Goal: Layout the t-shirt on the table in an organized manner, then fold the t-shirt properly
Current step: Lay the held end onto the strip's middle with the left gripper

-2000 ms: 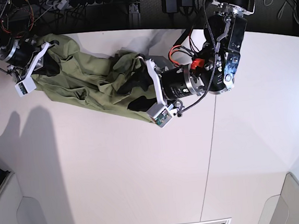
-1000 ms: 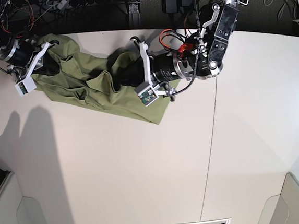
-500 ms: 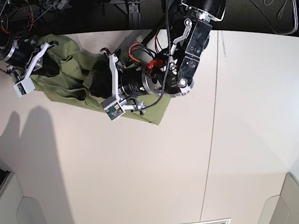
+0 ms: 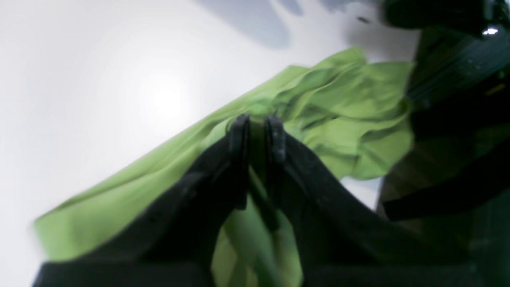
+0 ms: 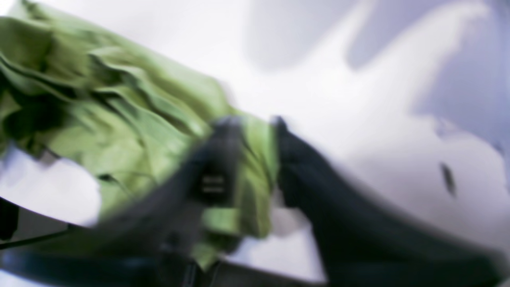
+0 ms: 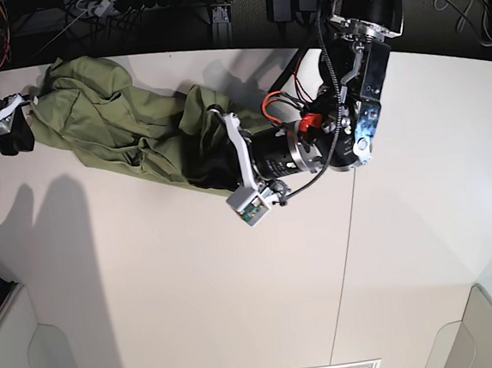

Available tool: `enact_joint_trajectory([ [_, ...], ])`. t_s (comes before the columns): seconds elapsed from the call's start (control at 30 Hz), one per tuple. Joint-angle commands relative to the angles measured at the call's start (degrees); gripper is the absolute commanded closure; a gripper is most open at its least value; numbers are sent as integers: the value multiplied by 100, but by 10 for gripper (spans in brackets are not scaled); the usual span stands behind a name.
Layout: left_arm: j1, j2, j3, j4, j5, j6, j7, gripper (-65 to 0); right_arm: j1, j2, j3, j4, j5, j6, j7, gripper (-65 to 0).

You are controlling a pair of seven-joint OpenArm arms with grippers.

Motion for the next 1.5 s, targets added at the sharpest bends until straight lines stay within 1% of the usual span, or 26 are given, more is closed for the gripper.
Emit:
enact_joint_trajectory([
  [0.0,-105,-90,-92,96,-140,-49,-122,-69,-74,94,129,87,140,24,103,-320],
  [0.03,-105,-181,-153,96,-144,-49,-122,-69,-168,94,192,87,170,24,96,-376],
  [0.07,-105,-282,-221,96,-164,-49,-125,-69,-258,94,229,87,188,24,72,-412],
  [0.1,-105,-367,-280,96,-192,-49,-127,-69,-343,94,238,87,190,24,42,-427],
  [0.23,-101,-675,-487,96,-481,-49,-125,-69,-680,76,225,-13,286,24,31,-428],
  [0.33,-103,-752,-560,96,-868,-49,-120,-69,-708,76,225,-332,315,24,90,-428],
  [0.4,-103,-748,-560,96,-957,-49,-118,-69,-645,76,227,-577,297,22,157,-428],
  [0.5,-103,-750,-562,96,-885,-49,-94,-69,-520,76,227,-1014,275,22,260,-428],
  [0.57,-98,-750,-562,94,-769,-49,-28,-69,-428,74,225,-1320,494,55,249,-428],
  [0.63,-57,-750,-560,90,-667,-49,0,-69,-343,72,223,-1532,684,201,210,-428],
  [0.73,116,-767,-560,87,-476,-49,-17,-69,-302,26,219,-1572,929,262,168,-428],
  [0.8,302,-765,-560,85,-481,-49,-66,-69,-304,-50,219,-1534,944,262,166,-428],
  [0.87,509,-754,-560,85,-483,-49,-238,-69,-302,-157,219,-1515,1023,262,164,-428],
  [0.97,763,-645,-560,85,-472,-49,-516,-69,-284,-330,205,-1515,1049,278,155,-428],
  [1.13,820,-149,-560,76,-251,-49,-511,-69,-118,-529,190,-1515,1067,299,125,-428],
  [1.23,820,76,-557,-20,-240,-49,-516,-69,9,-645,179,-1515,1067,299,85,-428],
  [1.3,817,181,-551,-90,-236,-49,-527,-69,98,-721,157,-1517,1067,297,-4,-428],
  [1.47,815,354,-389,-116,39,-49,-693,-69,227,-813,-146,-1517,1005,295,-68,-428],
])
